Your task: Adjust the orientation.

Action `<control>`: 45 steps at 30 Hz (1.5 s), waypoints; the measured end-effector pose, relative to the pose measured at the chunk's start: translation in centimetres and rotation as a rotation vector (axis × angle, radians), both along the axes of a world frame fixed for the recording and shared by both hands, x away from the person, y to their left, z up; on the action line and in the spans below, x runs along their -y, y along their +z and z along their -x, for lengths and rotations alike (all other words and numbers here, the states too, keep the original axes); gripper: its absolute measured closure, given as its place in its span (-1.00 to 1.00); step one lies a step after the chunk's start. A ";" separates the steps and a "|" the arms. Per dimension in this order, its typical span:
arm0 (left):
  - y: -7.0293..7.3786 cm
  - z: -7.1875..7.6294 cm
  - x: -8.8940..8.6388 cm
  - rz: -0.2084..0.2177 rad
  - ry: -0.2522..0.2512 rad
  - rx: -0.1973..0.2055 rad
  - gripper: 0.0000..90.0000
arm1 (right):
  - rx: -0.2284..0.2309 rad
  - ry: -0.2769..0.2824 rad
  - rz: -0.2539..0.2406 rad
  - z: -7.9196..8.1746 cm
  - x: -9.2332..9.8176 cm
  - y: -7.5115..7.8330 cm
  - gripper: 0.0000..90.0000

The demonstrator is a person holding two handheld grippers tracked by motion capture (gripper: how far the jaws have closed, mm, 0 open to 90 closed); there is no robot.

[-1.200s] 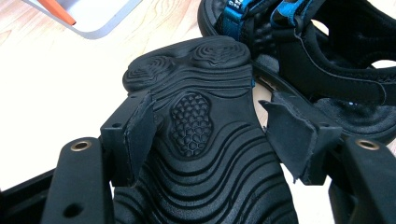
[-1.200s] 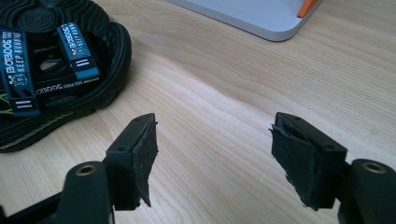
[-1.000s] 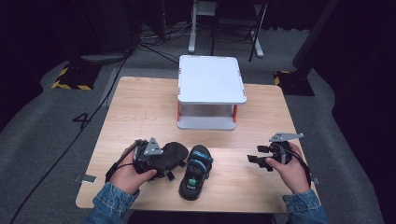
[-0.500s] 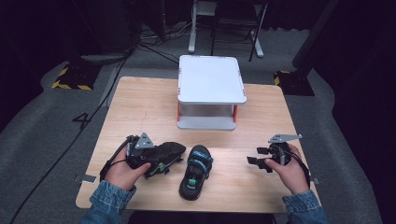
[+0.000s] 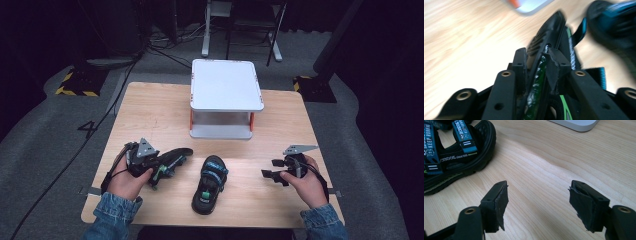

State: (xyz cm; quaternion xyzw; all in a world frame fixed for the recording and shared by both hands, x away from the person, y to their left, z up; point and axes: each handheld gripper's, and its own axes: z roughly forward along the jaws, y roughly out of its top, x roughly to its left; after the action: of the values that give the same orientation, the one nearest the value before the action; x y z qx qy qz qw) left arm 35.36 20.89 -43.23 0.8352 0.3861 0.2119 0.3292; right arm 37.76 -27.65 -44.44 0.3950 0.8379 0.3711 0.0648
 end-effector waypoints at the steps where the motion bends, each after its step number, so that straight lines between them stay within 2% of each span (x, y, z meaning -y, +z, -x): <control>1: -0.1 -0.1 -0.3 0.029 0.001 -0.009 0.53 | 0.000 0.002 -0.001 0.0 0.0 0.0 -0.29; 2: -0.2 -0.2 -0.6 0.063 -0.004 -0.018 0.53 | 0.000 0.001 0.000 0.0 0.0 0.0 -0.29; 4: -0.3 -0.3 -0.7 0.080 -0.003 -0.019 0.52 | -0.002 0.000 0.003 0.0 -0.1 -0.1 -0.29; 6: -0.3 -0.3 -0.7 0.079 -0.003 -0.020 0.50 | 0.001 0.001 0.004 0.0 -0.1 -0.1 -0.29; 9: -0.2 -0.3 -0.5 0.107 0.003 -0.020 0.19 | -0.001 0.001 0.002 0.0 -0.2 -0.1 -0.29; 11: 0.4 0.0 -0.3 0.140 0.000 -0.008 0.14 | 0.004 0.001 0.000 0.0 -0.1 0.0 -0.29; 12: 0.9 0.2 -0.2 0.143 -0.008 -0.002 0.14 | 0.003 0.001 -0.001 0.0 -0.1 0.0 -0.29; 14: 1.8 0.7 0.3 0.160 -0.035 -0.001 0.22 | 0.001 0.001 -0.001 0.0 0.0 0.0 -0.29; 16: 2.4 1.1 0.7 0.176 -0.051 -0.024 0.24 | -0.003 -0.003 0.003 0.0 0.0 -0.1 -0.29; 17: 2.5 1.2 0.9 0.176 -0.061 -0.046 0.23 | -0.003 -0.002 0.003 0.0 0.0 -0.1 -0.29; 18: 2.5 1.4 1.3 0.164 -0.070 -0.106 0.22 | -0.002 0.000 0.002 0.0 -0.1 -0.1 -0.29; 19: 2.3 1.4 1.6 0.128 -0.080 -0.152 0.18 | -0.001 0.000 0.000 0.0 -0.1 0.0 -0.29; 21: 1.9 1.4 1.9 0.086 -0.081 -0.190 0.16 | 0.003 0.004 0.000 0.0 -0.1 0.0 -0.29; 22: 1.6 1.5 2.0 0.070 -0.073 -0.220 0.21 | -0.001 0.001 0.000 0.0 -0.1 0.0 -0.29; 26: 1.1 1.3 2.2 0.025 -0.077 -0.246 0.74 | -0.003 0.005 0.006 -0.1 -0.2 -0.1 -0.29; 28: 1.1 1.3 2.3 0.035 -0.082 -0.257 0.90 | -0.005 0.005 0.005 0.0 -0.2 -0.1 -0.29; 31: 1.2 1.4 2.6 0.022 -0.082 -0.250 0.91 | -0.006 0.008 0.006 -0.1 -0.2 -0.1 -0.29; 33: 1.5 1.6 2.9 0.010 -0.093 -0.223 0.92 | -0.004 0.010 0.007 -0.1 -0.3 -0.2 -0.29; 34: 1.8 1.6 2.9 0.013 -0.102 -0.205 0.92 | -0.006 0.009 0.007 0.0 -0.3 -0.2 -0.29; 36: 2.6 1.7 2.9 0.020 -0.121 -0.137 0.92 | -0.004 0.009 0.007 0.0 -0.3 -0.2 -0.29; 38: 3.2 1.9 2.8 0.044 -0.124 -0.111 0.92 | -0.004 0.009 0.006 0.0 -0.2 -0.2 -0.29; 41: 3.6 1.8 2.3 0.101 -0.111 -0.106 0.92 | -0.007 0.005 0.008 0.0 -0.2 -0.3 -0.29; 44: 3.4 1.3 1.0 0.136 -0.051 -0.063 0.92 | -0.011 0.006 0.011 0.1 -0.2 -0.4 -0.30; 45: 3.4 1.1 0.6 0.135 -0.035 -0.044 0.92 | -0.013 0.004 0.009 0.1 -0.2 -0.4 -0.29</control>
State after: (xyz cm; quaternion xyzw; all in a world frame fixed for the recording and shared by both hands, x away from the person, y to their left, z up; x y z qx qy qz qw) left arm 34.22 20.31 -39.85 0.8222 0.3919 0.1615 0.3798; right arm 37.64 -27.41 -44.86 0.3952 0.8408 0.3649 0.0606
